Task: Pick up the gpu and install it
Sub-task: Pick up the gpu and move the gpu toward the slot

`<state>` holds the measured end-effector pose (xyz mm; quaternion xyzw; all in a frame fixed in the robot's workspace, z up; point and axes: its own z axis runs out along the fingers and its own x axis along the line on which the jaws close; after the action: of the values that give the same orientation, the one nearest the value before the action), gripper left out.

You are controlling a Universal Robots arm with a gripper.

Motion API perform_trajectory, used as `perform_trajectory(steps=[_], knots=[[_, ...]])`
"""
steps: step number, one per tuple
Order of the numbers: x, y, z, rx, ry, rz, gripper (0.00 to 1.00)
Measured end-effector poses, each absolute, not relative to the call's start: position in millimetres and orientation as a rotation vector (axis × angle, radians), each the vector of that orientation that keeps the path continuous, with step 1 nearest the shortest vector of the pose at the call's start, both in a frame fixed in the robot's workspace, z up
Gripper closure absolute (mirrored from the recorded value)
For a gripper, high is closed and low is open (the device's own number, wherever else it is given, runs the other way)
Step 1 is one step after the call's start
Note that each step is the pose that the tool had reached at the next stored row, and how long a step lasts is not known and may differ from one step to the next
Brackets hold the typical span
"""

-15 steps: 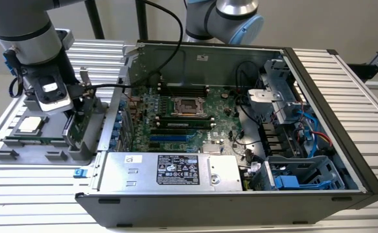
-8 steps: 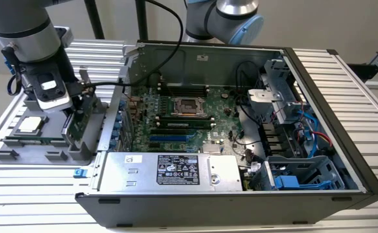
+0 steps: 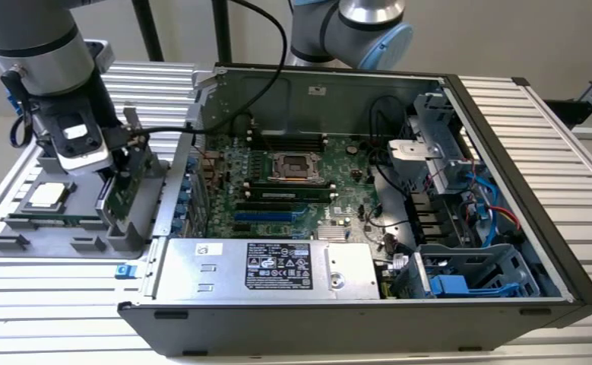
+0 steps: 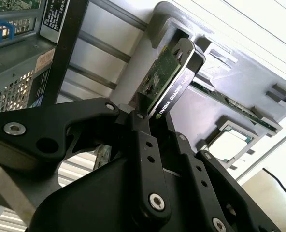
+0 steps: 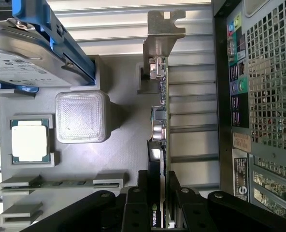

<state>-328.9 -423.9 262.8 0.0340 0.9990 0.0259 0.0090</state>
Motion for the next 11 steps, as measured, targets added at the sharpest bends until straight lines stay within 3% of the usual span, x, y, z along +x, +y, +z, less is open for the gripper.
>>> perform_trajectory(steps=[11], knots=[[-328.8, -424.0, 266.0, 0.106, 3.121, 0.081, 1.0]])
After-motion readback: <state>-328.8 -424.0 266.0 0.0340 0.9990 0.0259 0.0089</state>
